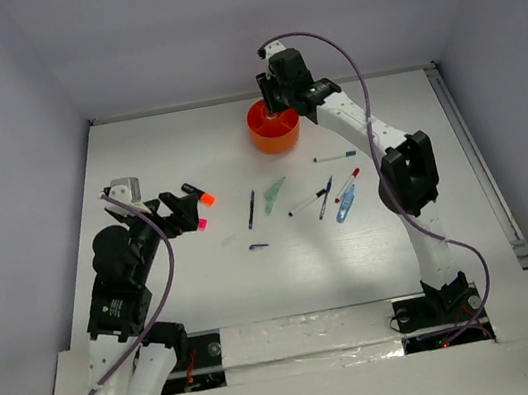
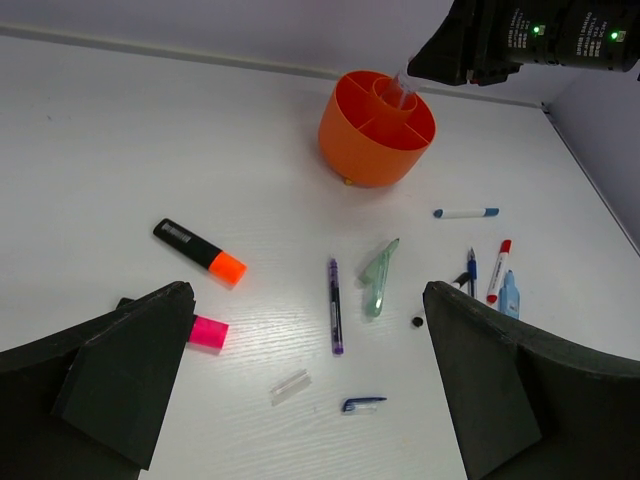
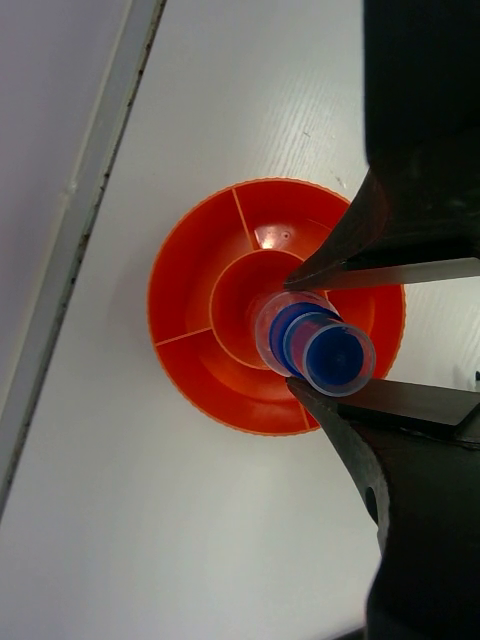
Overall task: Sort the stationery into containers
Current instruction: Place the stationery in the storage box.
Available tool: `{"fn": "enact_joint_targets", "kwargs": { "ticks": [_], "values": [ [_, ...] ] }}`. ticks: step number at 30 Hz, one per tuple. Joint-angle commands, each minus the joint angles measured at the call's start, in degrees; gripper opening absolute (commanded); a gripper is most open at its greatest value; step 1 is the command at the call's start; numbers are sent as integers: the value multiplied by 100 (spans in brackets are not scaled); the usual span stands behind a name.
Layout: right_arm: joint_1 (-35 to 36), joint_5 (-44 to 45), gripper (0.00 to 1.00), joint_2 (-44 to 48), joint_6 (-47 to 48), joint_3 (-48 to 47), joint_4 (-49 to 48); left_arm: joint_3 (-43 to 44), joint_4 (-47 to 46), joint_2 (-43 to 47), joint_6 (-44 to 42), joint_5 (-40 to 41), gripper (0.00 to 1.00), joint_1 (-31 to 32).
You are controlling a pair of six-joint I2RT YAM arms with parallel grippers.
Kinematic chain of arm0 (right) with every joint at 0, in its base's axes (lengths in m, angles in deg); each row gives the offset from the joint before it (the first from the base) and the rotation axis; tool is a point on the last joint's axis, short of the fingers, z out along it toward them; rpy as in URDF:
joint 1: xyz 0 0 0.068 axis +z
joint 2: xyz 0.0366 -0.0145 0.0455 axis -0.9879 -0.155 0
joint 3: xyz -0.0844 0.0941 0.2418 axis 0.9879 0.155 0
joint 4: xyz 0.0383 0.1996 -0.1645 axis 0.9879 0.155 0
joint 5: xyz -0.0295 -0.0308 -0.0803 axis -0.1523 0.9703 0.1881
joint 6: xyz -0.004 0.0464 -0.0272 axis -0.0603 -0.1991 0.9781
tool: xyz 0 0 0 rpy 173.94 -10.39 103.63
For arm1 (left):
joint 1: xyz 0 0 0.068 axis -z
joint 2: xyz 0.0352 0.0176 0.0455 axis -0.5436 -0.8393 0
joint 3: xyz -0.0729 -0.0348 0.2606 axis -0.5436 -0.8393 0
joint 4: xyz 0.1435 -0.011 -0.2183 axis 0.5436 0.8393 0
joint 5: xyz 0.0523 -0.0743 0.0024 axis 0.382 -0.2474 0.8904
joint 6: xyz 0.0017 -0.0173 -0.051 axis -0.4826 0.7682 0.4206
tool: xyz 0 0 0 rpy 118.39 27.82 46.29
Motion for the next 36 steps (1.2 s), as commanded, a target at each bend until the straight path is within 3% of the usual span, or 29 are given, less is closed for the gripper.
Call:
{"fn": "enact_joint_targets", "kwargs": {
  "ticks": [1, 3, 5, 9, 13, 19, 23, 24, 26, 30, 36],
  "values": [
    [-23, -17, 10, 75, -27, -5, -234, 263, -280, -45, 51, -42, 99, -20],
    [-23, -8, 14, 57, -45, -13, -234, 263, -280, -45, 51, -42, 99, -20],
    [-23, 36, 26, 57, -54, 4, -260, 263, -271, -45, 51, -33, 99, -20],
    [-23, 264, 62, 171, -1, 13, -357, 263, -263, -37, 51, -15, 99, -73],
    [-23, 133, 74, 373, 8, -48, -419, 272, -254, -37, 69, 20, 99, -73],
    [-23, -692, 73, 838, -238, 442, -664, 307, -175, 25, 192, 310, 99, -126],
    [275, -1273, 61, 1015, -440, 979, -963, 342, -104, 78, 279, 538, 99, -240],
    [458, -1387, 53, 1015, -466, 1058, -1016, 342, -87, 86, 306, 756, 99, -240],
    [661, -1528, 51, 919, -493, 1129, -1087, 360, -34, 122, 341, 898, 99, -345],
    [1145, -1757, 62, 560, -581, 945, -1140, 430, 133, 166, 490, 1477, 99, -469],
    [1655, -1880, 80, -118, -564, 235, -982, 395, 107, 218, 482, 1462, 99, -626]
  ]
}}
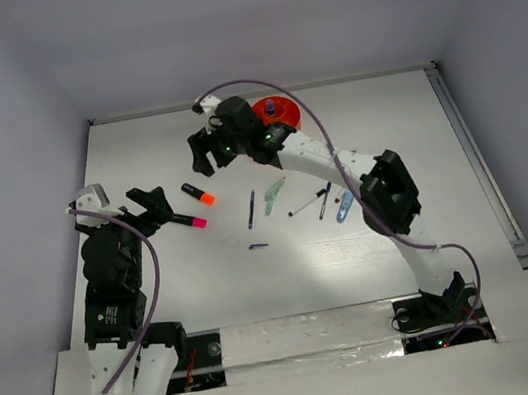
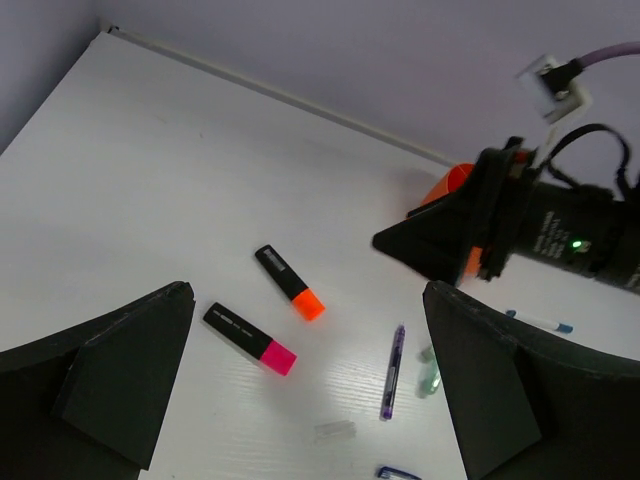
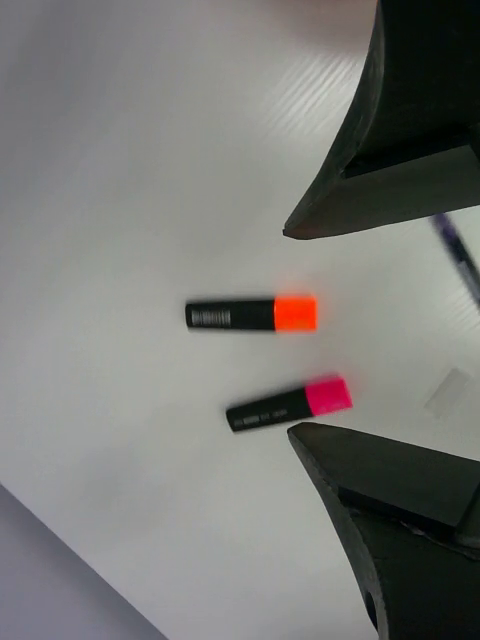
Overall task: Sort the stationery into containers
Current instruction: Move the pen to the center of the board.
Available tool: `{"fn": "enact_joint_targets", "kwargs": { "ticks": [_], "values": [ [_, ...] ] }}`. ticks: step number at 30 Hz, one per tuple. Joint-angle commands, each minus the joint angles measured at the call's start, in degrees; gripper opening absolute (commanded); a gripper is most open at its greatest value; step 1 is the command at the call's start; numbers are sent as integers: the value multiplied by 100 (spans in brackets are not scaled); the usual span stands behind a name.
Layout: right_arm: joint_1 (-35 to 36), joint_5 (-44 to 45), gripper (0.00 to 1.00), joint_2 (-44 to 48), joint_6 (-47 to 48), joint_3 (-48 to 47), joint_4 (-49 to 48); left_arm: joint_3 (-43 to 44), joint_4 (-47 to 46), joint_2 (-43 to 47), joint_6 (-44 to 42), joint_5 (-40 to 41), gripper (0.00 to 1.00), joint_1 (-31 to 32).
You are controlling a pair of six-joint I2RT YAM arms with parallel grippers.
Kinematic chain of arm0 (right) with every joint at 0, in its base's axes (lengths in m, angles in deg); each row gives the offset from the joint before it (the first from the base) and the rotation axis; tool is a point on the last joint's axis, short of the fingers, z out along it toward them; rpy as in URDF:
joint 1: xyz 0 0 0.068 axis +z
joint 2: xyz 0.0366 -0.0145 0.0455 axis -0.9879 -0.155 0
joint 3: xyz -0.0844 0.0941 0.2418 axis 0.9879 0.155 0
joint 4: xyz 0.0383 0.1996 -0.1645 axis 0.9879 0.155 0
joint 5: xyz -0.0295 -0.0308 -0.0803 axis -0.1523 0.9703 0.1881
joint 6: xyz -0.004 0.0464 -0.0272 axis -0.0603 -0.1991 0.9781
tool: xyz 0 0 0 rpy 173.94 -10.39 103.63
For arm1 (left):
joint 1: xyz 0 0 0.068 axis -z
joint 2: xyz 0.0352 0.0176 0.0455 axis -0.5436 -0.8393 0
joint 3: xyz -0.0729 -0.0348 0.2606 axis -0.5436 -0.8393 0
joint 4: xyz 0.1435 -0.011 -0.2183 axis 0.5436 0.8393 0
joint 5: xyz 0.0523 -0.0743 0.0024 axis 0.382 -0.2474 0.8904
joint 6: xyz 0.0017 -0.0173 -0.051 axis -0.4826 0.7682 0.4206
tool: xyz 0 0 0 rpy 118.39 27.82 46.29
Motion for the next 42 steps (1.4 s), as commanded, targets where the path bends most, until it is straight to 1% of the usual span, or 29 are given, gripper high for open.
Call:
{"fn": "enact_joint_targets", "kwargs": {
  "ticks": [1, 6, 9, 10, 14, 18, 21, 25, 26, 28, 30, 31, 32, 34, 35, 38, 39, 42],
  "values": [
    [167, -241, 81, -540, 5, -619, 19, 214, -121, 17, 58, 98, 99, -83],
    [404, -30, 82, -1244, 189, -1182, 179, 222, -138, 8, 75, 53, 99, -135],
    [536, 198, 82, -1762, 356, -1691, 327, 214, -138, 52, 84, 18, 99, -188],
    [589, 355, 82, -1903, 409, -2041, 459, 205, -147, 70, 84, 10, 99, -188],
    [695, 611, 84, -2440, 585, -2570, 539, 187, -173, 79, 58, -87, 99, -188],
    [800, 796, 85, -2782, 699, -2694, 416, 178, -191, 79, 49, -166, 99, -188],
    [853, 1077, 81, -3038, 699, -2809, 513, 178, -191, 96, 49, -201, 99, -188],
    [906, 1533, 65, -3082, 734, -2660, 469, 178, -200, 131, 58, -237, 99, -188],
    [906, 1604, 64, -3091, 734, -2642, 469, 170, -209, 140, 49, -254, 99, -188],
    [906, 1797, 59, -3100, 769, -2598, 460, 170, -209, 149, 49, -289, 99, -188],
    [906, 1947, 48, -3065, 743, -2484, 486, 170, -209, 158, 58, -298, 99, -188],
    [906, 2026, 42, -3004, 743, -2371, 382, 170, -209, 158, 58, -307, 99, -188],
    [906, 2070, 40, -2933, 761, -2013, 294, 161, -217, 149, 58, -324, 99, -188],
    [906, 2149, 32, -2548, 796, -1450, 57, 161, -235, 140, 58, -377, 99, -188],
    [906, 2185, 31, -2546, 805, -1447, 21, 161, -235, 132, 49, -377, 99, -188],
    [906, 2203, 28, -2169, 840, -938, -50, 161, -226, 149, 58, -377, 99, -188],
    [906, 2177, 28, -2064, 840, -676, -67, 161, -217, 149, 58, -360, 99, -188],
    [853, 2054, 30, -1642, 796, -314, -67, 161, -217, 158, 66, -360, 99, -188]
  ]
}}
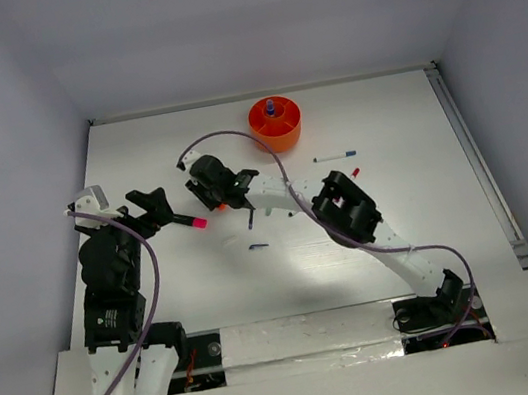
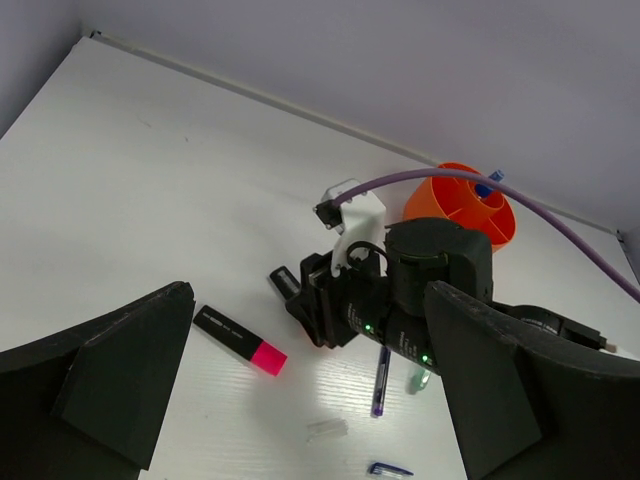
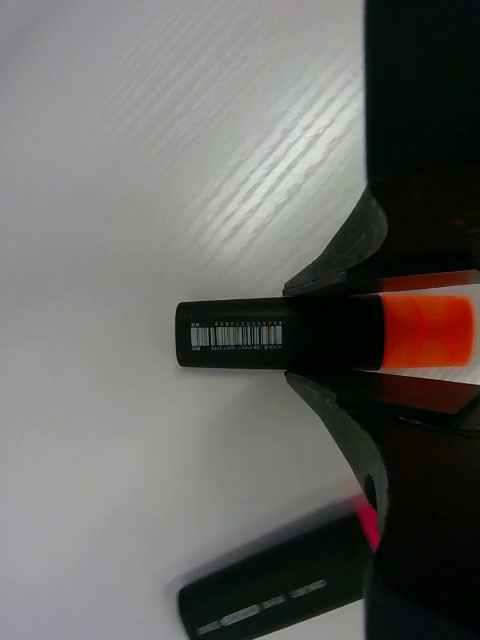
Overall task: Sort the stationery into containers
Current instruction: Move the pen to the center of the board.
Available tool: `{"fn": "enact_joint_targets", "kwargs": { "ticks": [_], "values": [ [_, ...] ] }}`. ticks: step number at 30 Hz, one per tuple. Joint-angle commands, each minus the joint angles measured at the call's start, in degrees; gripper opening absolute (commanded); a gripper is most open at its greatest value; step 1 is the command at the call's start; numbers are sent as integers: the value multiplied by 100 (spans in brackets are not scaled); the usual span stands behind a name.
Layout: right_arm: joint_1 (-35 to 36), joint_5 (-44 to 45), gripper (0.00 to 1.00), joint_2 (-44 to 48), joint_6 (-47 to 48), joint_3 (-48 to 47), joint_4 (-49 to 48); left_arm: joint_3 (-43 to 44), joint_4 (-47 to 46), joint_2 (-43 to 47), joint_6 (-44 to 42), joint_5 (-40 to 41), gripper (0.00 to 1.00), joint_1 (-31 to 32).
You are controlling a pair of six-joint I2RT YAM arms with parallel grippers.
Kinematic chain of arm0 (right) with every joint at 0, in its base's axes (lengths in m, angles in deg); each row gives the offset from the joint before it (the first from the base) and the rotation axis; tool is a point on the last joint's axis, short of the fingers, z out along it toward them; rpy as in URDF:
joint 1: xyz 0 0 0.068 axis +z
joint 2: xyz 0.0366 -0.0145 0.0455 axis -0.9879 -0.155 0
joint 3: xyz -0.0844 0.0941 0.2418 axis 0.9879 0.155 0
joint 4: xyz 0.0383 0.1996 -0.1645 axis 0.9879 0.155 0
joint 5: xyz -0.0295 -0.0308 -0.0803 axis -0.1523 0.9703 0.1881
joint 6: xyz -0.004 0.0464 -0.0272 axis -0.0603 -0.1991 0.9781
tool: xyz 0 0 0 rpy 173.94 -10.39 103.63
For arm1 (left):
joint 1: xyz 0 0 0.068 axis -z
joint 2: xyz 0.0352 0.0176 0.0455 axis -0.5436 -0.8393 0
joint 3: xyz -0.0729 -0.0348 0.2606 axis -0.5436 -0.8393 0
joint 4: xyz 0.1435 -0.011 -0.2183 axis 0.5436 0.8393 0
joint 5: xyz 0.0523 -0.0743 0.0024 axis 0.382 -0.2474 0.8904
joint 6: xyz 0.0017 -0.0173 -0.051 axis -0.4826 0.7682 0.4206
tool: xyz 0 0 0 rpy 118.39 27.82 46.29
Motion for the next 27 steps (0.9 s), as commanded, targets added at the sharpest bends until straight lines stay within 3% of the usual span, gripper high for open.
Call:
{"fn": "enact_joint_targets", "kwargs": {
  "ticks": [1, 4, 8, 18, 24, 27],
  "values": [
    [-109, -31, 33, 592, 55, 576, 190, 161, -213, 44, 32, -76, 99, -22],
    [-179, -347, 50, 787, 37, 823, 409, 152, -222, 18, 32, -102, 99, -22],
    [-285, -814, 63, 761, 46, 553, 910, 143, -248, 0, 23, -128, 99, -22],
    [-408, -1421, 64, -266, -59, -1353, 1983, 143, -257, -79, 14, -163, 99, 31],
    [-408, -1553, 60, -741, -314, -1724, 1913, 143, -248, -70, 14, -172, 99, 31],
    [-408, -1509, 53, -847, -332, -1848, 1957, 143, -248, -61, 14, -163, 99, 31]
  ]
}}
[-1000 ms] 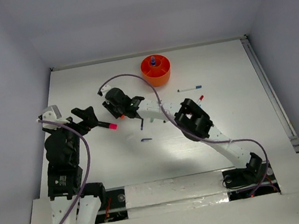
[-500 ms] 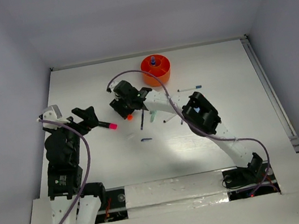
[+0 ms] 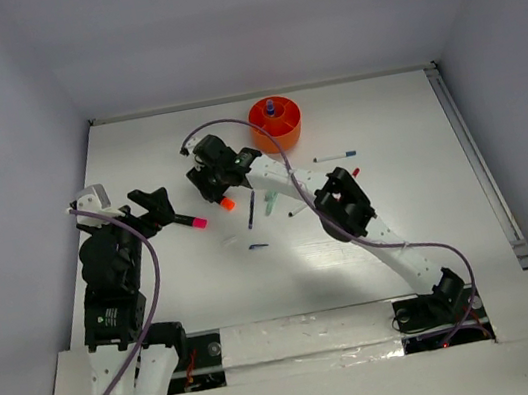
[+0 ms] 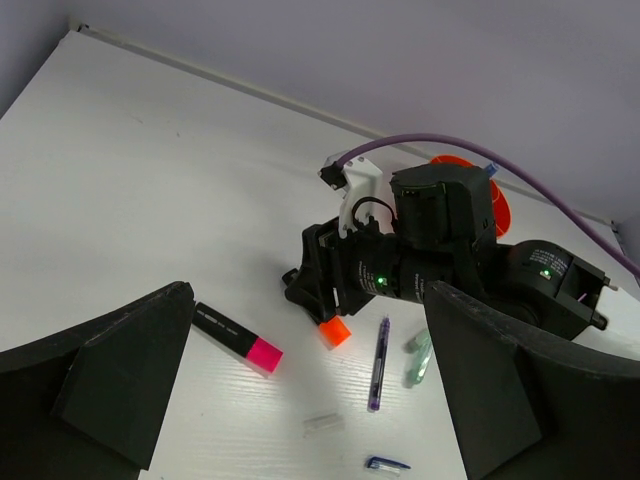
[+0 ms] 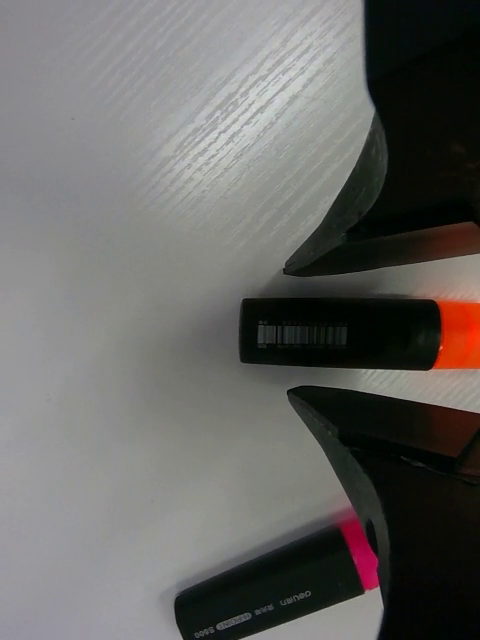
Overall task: Sort the stationery into containers
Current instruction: Move the pen to the center of the board, then pick up the pen from the center of the board, then place the pen in the storage box.
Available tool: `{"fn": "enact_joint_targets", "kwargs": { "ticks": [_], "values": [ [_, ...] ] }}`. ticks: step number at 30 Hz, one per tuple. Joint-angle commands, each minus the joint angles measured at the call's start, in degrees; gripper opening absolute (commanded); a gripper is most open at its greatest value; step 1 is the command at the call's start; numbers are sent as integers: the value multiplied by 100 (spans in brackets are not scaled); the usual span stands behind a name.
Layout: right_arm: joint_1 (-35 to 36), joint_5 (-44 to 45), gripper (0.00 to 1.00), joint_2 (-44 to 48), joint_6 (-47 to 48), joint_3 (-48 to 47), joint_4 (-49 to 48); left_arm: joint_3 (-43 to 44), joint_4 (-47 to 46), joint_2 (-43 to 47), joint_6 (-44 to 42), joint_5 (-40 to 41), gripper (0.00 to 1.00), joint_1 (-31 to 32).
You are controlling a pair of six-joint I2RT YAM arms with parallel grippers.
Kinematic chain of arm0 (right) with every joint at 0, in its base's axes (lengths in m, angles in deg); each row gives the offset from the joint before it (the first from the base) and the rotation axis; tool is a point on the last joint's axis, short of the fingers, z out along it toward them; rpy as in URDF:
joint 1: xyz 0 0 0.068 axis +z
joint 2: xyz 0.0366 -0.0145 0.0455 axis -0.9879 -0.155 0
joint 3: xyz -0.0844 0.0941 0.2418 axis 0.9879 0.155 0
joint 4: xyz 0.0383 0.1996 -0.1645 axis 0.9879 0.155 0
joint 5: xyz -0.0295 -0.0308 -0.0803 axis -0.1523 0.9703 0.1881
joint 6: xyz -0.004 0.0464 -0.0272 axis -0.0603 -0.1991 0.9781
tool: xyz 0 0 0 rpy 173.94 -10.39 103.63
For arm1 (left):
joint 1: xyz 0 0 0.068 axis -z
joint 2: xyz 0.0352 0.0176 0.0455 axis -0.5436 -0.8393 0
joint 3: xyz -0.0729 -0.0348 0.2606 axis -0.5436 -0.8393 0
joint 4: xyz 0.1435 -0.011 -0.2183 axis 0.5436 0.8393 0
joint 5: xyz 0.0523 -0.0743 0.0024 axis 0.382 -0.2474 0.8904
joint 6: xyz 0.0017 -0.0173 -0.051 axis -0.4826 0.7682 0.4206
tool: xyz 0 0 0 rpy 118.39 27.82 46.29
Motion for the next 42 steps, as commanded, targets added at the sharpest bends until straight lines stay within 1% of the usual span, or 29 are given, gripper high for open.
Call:
{"fn": "enact_joint_targets", "kwargs": {
  "ticks": [1, 3, 4, 9, 10, 11, 12, 13, 15, 19, 20, 21, 22, 23, 24, 26, 27, 28, 29, 30, 31, 33, 37, 42],
  "values": [
    [31, -80, 50, -253, -102, -209, 196, 143, -246, -13, 5, -50, 99, 20],
    [31, 61, 49, -235, -85, -182, 143, 143, -246, -13, 5, -67, 99, 20],
    [31, 79, 44, -244, -32, -191, 143, 143, -255, -5, 14, -67, 99, 20],
    [31, 237, 22, -270, 170, -297, 161, 143, -228, 31, -4, -41, 99, 20],
    [31, 237, 14, -218, 231, -279, 117, 143, -237, 31, -4, -58, 99, 20],
    [31, 237, 12, -148, 232, -209, -92, 135, -237, 31, -4, -67, 99, 20],
    [31, 237, 11, -43, 249, -69, -277, 135, -246, 39, -4, -67, 99, 20],
    [-21, 150, 10, 237, 275, 306, -792, 135, -237, 39, -4, -67, 99, 20],
    [-21, 44, 10, 528, 197, 642, -1261, 135, -246, 48, 5, -76, 99, 20],
    [-319, -412, 9, 1222, -435, 1021, -2131, 135, -237, 31, -4, -76, 99, 20],
    [-381, -631, 9, 1424, -784, 1405, -2664, 135, -255, 39, 5, -76, 99, 20],
    [-451, -720, 9, 1887, -944, 1661, -2965, 135, -246, 39, -4, -76, 99, 20],
    [-591, -799, 8, 2118, -1216, 1907, -3551, 135, -237, 48, -4, -76, 99, 20],
    [-662, -844, 8, 2346, -1323, 2371, -3792, 135, -237, 57, -4, -76, 99, 20],
    [-733, -827, 8, 2766, -1428, 2575, -3969, 135, -237, 66, -4, -76, 99, 20],
    [-995, -731, 9, 3164, -1640, 2988, -4424, 135, -255, 66, -4, -94, 99, 20],
    [-1093, -660, 9, 3366, -1684, 3504, -4601, 135, -255, 66, -4, -111, 99, 20],
    [-1198, -581, 10, 3742, -1771, 3761, -4777, 143, -246, 66, -12, -111, 99, 20],
    [-1312, -398, 10, 3903, -1842, 3990, -5023, 135, -246, 66, -12, -120, 99, 20],
    [-1583, -309, 10, 4026, -1929, 4323, -5086, 143, -246, 66, -12, -129, 99, 20],
    [-1725, -247, 10, 4184, -2113, 4466, -5156, 143, -237, 66, -12, -129, 99, 72],
    [-2163, -211, 10, 4238, -2333, 4625, -5341, 143, -246, 48, -21, -146, 99, 73],
    [-2683, -115, 12, 4107, -2703, 4696, -5561, 161, -246, 4, -30, -164, 99, 73],
    [-3167, -308, 12, 3651, -2976, 4529, -5904, 178, -237, -92, -56, -155, 99, 73]
  ]
}}
